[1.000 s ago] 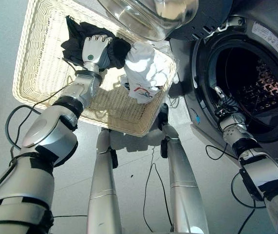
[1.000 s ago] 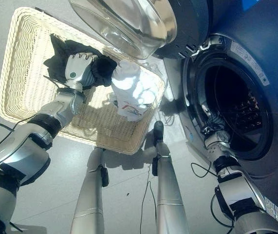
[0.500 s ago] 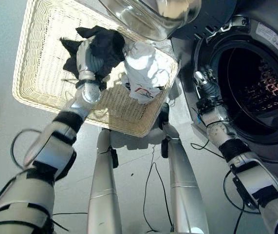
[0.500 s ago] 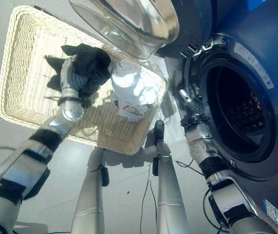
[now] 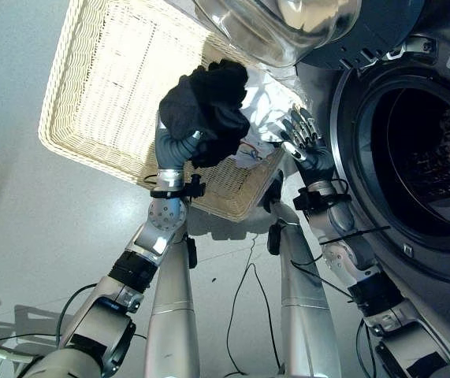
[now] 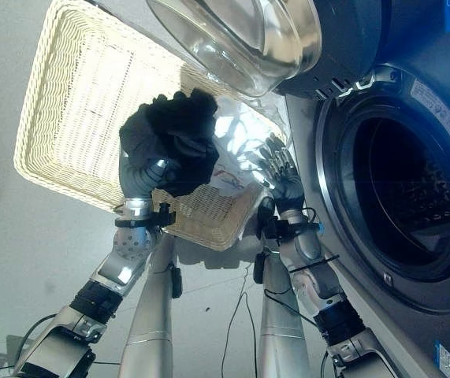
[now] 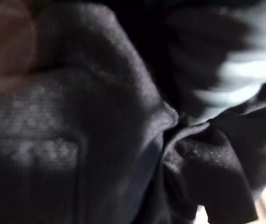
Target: Put the clothes into the washing machine.
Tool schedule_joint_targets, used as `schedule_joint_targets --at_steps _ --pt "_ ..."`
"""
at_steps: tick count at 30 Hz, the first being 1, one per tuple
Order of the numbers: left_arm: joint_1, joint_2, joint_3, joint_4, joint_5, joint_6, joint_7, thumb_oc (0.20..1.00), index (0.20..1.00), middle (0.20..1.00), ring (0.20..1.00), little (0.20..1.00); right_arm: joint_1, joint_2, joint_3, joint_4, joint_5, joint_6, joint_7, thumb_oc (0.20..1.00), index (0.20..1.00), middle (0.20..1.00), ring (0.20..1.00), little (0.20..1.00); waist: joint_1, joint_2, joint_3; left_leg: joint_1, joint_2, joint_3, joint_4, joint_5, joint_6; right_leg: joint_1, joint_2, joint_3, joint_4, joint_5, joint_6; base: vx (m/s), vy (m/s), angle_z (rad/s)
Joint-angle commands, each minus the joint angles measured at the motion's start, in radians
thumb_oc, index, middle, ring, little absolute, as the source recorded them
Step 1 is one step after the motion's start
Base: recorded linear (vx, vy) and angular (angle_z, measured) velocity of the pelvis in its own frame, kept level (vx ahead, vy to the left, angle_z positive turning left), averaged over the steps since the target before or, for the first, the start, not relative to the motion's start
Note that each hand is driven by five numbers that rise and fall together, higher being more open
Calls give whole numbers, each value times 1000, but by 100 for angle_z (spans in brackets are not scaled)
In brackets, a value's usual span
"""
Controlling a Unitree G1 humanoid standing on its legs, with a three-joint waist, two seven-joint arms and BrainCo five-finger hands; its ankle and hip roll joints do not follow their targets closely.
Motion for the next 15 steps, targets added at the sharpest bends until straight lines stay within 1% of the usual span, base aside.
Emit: schedule_joint_targets --at_steps 1,3,5,8,10,12,15 --pt "-39 -10 14 -118 -56 -89 -115 200 200 200 200 200 2 -15 -15 -119 24 0 53 1000 1000 1000 1000 1000 -5 21 -6 -19 -117 -1 90 -57 80 85 73 -89 -269 238 36 0 0 0" --pt "-37 -11 9 -148 -78 -84 -151 200 200 200 200 200 -4 -23 -9 -133 34 3 67 1000 1000 1000 1000 1000 -3 22 -6 -19 -117 -2 91 -56 81 85 72 -92 -267 239 36 0 0 0" --pt "-35 -13 5 -175 -128 -79 -211 200 200 200 200 200 -13 -26 -1 -145 46 -1 74 1000 1000 1000 1000 1000 1 25 -6 -19 -119 -4 91 -53 81 85 70 -92 -268 241 36 0 0 0" --pt "-41 -10 -4 -196 -129 -64 -242 200 200 200 200 200 -26 -23 8 -150 61 -8 94 1000 1000 1000 1000 1000 4 26 -6 -16 -120 -6 94 -54 81 90 68 -95 -268 241 36 0 0 0" --pt "-49 -8 -12 -207 -100 -51 -237 200 200 200 200 200 -38 -21 19 -158 68 -11 101 1000 1000 1000 1000 1000 7 27 -6 -17 -120 -8 98 -53 81 90 67 -97 -265 239 35 0 0 0" --pt "-66 -1 -28 -221 -87 -22 -242 200 200 200 200 200 -59 -19 34 -170 86 -24 108 1000 1000 1000 1000 1000 9 28 -6 -15 -121 -9 98 -51 82 92 66 -100 -266 242 35 0 0 0" --pt "-76 2 -38 -219 -79 -11 -246 200 200 200 200 200 -72 -13 40 -178 106 -24 115 1000 1000 1000 1000 1000 10 29 -6 -17 -121 -10 102 -50 81 91 65 -101 -265 242 34 -1 -12 5"
